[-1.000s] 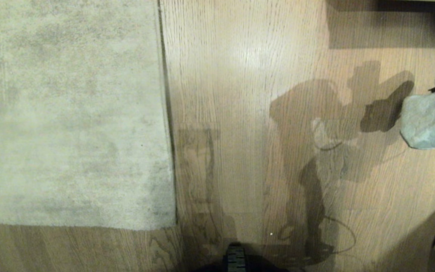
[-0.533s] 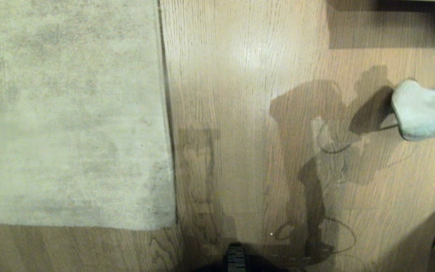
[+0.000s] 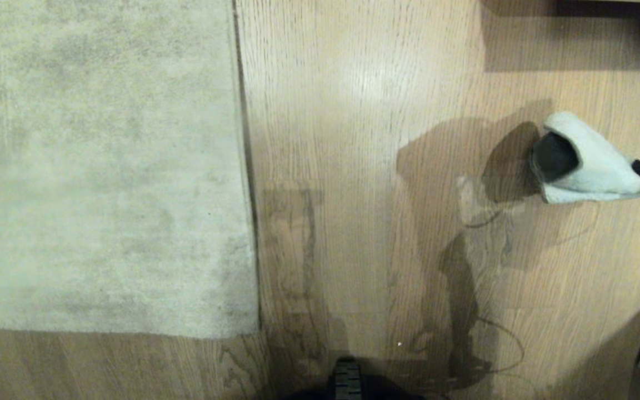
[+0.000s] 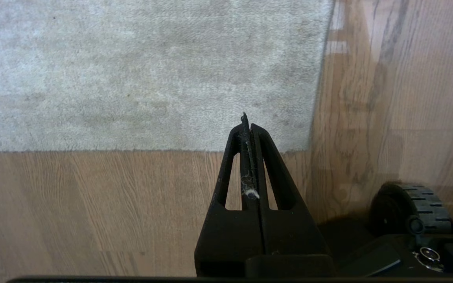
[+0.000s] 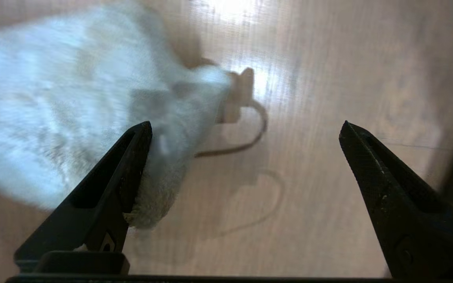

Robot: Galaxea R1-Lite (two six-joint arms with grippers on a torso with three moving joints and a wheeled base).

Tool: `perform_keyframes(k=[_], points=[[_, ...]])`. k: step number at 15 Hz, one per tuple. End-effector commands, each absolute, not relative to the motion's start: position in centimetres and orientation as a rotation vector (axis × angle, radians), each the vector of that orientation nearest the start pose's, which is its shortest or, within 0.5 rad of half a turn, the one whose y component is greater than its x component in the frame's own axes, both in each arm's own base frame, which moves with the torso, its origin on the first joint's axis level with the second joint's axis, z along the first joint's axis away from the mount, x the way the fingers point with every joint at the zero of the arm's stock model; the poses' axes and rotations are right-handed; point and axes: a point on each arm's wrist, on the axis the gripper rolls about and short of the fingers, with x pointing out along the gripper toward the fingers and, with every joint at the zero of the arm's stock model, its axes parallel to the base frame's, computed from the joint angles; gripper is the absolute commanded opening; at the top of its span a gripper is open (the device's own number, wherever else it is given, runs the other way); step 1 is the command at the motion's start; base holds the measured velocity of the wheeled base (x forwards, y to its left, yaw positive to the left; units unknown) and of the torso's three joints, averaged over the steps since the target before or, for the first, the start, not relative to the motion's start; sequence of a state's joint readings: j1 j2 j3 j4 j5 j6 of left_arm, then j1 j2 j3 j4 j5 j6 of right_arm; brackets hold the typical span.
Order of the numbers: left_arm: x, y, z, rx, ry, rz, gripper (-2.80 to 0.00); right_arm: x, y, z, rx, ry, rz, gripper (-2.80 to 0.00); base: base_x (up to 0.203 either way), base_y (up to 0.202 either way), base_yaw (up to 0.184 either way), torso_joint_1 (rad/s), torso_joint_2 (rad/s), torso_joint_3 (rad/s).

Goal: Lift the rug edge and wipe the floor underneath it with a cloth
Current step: Put down the rag

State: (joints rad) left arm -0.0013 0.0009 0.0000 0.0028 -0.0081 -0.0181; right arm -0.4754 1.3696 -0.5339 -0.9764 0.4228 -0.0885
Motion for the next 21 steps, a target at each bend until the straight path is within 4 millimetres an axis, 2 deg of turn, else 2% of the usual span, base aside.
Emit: perform_keyframes(k=[1,3,5,8,11,13,18,20,21], points=[[-2.3,0.0,7.5,-0.018,0.005,-0.011,-2.80,18.7,-9.5,22.4,-0.166,-0.109,-0.098,0.00,0.000,0.000,0.000,0.000,0.00,0.000],[-2.3,0.0,7.5,-0.018,0.005,-0.009,-2.80,18.1,-9.8,22.2,-0.180,-0.104,-0.119,0.00,0.000,0.000,0.000,0.000,0.00,0.000],[-2.3,0.0,7.5,-0.018,0.005,-0.010,-2.80,18.8,-8.2,22.6,-0.161,-0.123,-0.036,0.00,0.000,0.000,0.000,0.000,0.00,0.000],[-2.3,0.0,7.5,-0.018,0.005,-0.009,-2.80,18.3,-9.1,22.8,-0.164,-0.129,-0.088,0.00,0.000,0.000,0.000,0.000,0.00,0.000],[-2.3,0.0,7.5,-0.018,0.005,-0.009,-2.80,18.9,-7.2,23.2,-0.152,-0.149,0.005,0.00,0.000,0.000,0.000,0.000,0.00,0.000],[-2.3,0.0,7.5,-0.018,0.005,-0.010,-2.80,18.9,-8.0,22.7,-0.147,-0.131,-0.035,0.00,0.000,0.000,0.000,0.000,0.00,0.000],[-2.3,0.0,7.5,-0.018,0.005,-0.009,-2.80,18.9,-8.0,22.8,-0.148,-0.133,-0.034,0.00,0.000,0.000,0.000,0.000,0.00,0.000],[-2.3,0.0,7.5,-0.018,0.005,-0.009,-2.80,18.9,-8.0,23.5,-0.157,-0.158,-0.034,0.00,0.000,0.000,0.000,0.000,0.00,0.000],[-2.3,0.0,7.5,-0.018,0.005,-0.009,-2.80,19.0,-8.1,24.8,-0.165,-0.203,-0.035,0.00,0.000,0.000,0.000,0.000,0.00,0.000]])
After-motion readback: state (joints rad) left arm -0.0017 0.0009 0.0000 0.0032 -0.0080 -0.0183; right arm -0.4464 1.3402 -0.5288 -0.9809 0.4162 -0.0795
